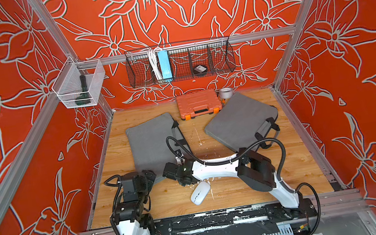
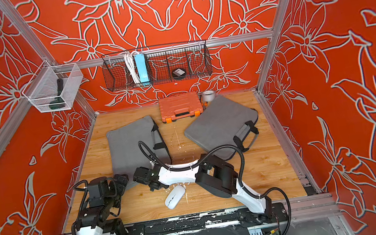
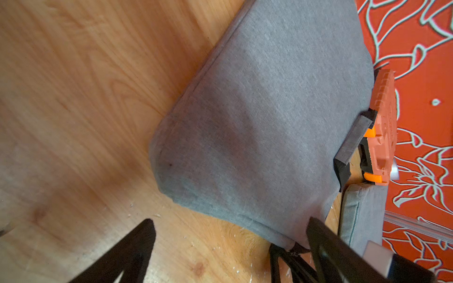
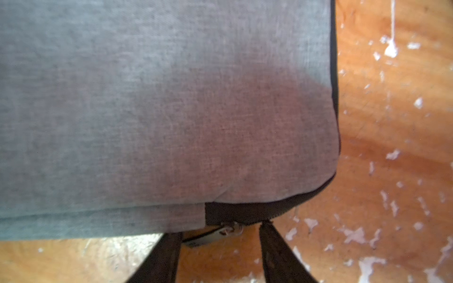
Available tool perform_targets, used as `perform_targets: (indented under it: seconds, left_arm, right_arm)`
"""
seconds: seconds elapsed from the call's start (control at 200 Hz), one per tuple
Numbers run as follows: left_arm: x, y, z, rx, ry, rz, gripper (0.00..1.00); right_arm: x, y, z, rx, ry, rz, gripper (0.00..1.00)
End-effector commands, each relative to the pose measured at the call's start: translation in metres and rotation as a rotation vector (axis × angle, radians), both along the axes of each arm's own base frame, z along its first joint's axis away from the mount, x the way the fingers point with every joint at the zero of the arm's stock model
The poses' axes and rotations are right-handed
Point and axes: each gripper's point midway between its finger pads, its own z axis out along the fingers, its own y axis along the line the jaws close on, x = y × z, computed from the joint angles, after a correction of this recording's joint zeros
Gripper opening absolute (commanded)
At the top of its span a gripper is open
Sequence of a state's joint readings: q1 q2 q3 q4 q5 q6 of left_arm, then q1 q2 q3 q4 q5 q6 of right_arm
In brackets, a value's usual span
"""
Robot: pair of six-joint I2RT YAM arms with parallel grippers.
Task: Put the mouse into the laptop bag
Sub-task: Zip the zipper on the zippered laptop bag.
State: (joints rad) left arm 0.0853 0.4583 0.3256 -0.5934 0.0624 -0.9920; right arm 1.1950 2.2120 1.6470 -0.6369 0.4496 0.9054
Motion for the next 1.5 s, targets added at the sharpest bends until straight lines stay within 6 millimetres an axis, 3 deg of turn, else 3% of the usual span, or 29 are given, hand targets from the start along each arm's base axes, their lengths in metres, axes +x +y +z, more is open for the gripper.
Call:
perform_targets:
  seconds: [0.0, 0.43, 0.53, 0.771, 1.066, 1.216, 1.301, 1.386, 1.426, 1.496]
  left_arm:
    - [-0.002, 0.001, -0.002, 0.0, 0.01, 0.002, 0.97]
    - [-0.001, -0.001, -0.005, -0.016, 0.008, 0.002, 0.97]
    - [0.0, -0.004, -0.006, -0.031, 0.004, -0.011, 0.97]
    - [0.002, -0.025, -0.011, -0.124, -0.006, -0.089, 0.97]
    - [0.009, -0.058, -0.02, -0.284, -0.076, -0.211, 0.97]
    - [0.008, -0.058, -0.033, -0.29, -0.035, -0.208, 0.96]
    - [0.007, -0.054, -0.039, -0.277, -0.01, -0.192, 0.95]
    - [0.007, -0.047, -0.042, -0.245, 0.003, -0.16, 0.88]
    - [0.007, -0.043, -0.044, -0.226, 0.007, -0.141, 0.79]
    - [0.007, -0.034, -0.046, -0.189, 0.016, -0.108, 0.45]
  right_arm:
    - [-0.004, -0.038, -0.03, -0.157, 0.023, -0.033, 0.45]
    - [-0.006, -0.034, -0.031, -0.117, 0.024, -0.017, 0.12]
    - [-0.006, -0.033, -0.029, -0.108, 0.023, -0.014, 0.0]
    - [-0.015, -0.017, -0.02, -0.014, 0.032, 0.069, 0.0]
    - [-0.05, 0.025, 0.011, 0.119, 0.016, 0.253, 0.0]
    - [-0.075, 0.054, 0.018, 0.187, 0.026, 0.375, 0.0]
    - [-0.08, 0.061, 0.018, 0.194, 0.02, 0.405, 0.0]
    - [-0.083, 0.061, 0.017, 0.197, 0.027, 0.412, 0.0]
    - [-0.084, 0.06, 0.017, 0.199, 0.026, 0.412, 0.0]
    - [-0.084, 0.053, 0.016, 0.199, 0.022, 0.404, 0.0]
